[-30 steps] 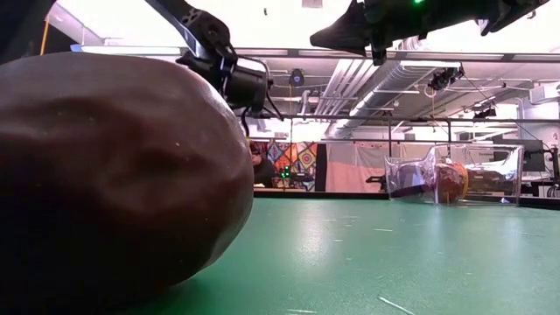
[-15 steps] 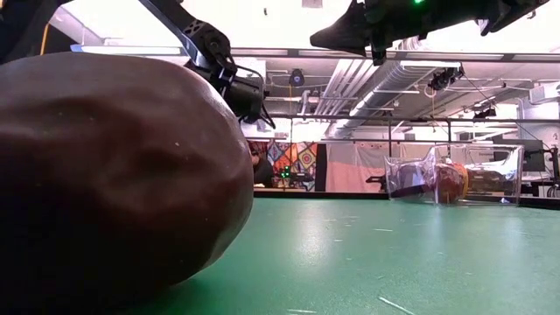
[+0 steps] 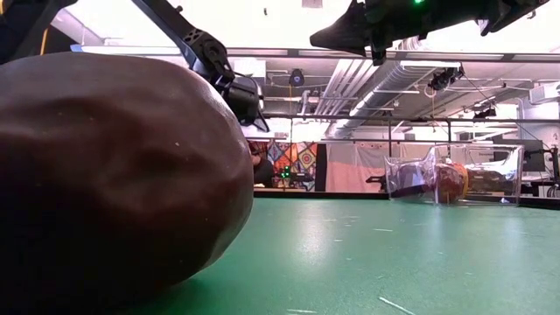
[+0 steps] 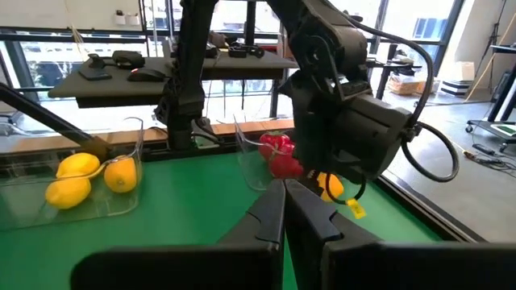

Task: Sort produce into baskets
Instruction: Put the lemon into the bottom bin

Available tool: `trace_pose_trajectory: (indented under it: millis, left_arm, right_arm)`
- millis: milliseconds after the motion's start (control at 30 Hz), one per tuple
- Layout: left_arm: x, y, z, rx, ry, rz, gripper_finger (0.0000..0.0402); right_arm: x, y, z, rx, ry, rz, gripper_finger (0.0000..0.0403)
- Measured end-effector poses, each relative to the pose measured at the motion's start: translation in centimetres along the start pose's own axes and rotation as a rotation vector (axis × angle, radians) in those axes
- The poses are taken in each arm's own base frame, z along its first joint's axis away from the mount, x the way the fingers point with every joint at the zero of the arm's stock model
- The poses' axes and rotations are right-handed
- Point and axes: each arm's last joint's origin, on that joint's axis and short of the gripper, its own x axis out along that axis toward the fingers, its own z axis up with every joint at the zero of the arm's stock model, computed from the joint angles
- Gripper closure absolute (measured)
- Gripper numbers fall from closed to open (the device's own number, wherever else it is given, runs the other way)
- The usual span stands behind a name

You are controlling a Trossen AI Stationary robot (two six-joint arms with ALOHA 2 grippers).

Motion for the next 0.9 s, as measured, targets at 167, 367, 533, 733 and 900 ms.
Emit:
trace_pose_trajectory:
  millis: [167,367,533,733,900]
  left_arm:
    - [0.3,0.1,0.2,-0.010,0.006,-0.027,0.0101]
    - [0.3,-0.2,0.1,0.013,0.004,-0.035,0.0118]
    - [-0.2,-0.9,0.0,0.071,-0.009,-0.032,0.0148]
    - [-1.6,-2.4,-0.2,0.165,-0.049,-0.035,0.0161]
    - [-5.0,-3.6,-0.1,0.236,-0.168,-0.043,0.0162]
  right_arm:
    - [0.0,0.0,0.0,0.000,0.000,0.000,0.0401]
    - [0.0,0.0,0.0,-0.002,0.003,-0.001,0.0401]
    - [0.0,0.0,0.0,-0.002,0.003,-0.002,0.0401]
    - [0.0,0.0,0.0,-0.007,0.003,-0.003,0.0401]
    - [0.0,0.0,0.0,-0.013,0.003,-0.003,0.0401]
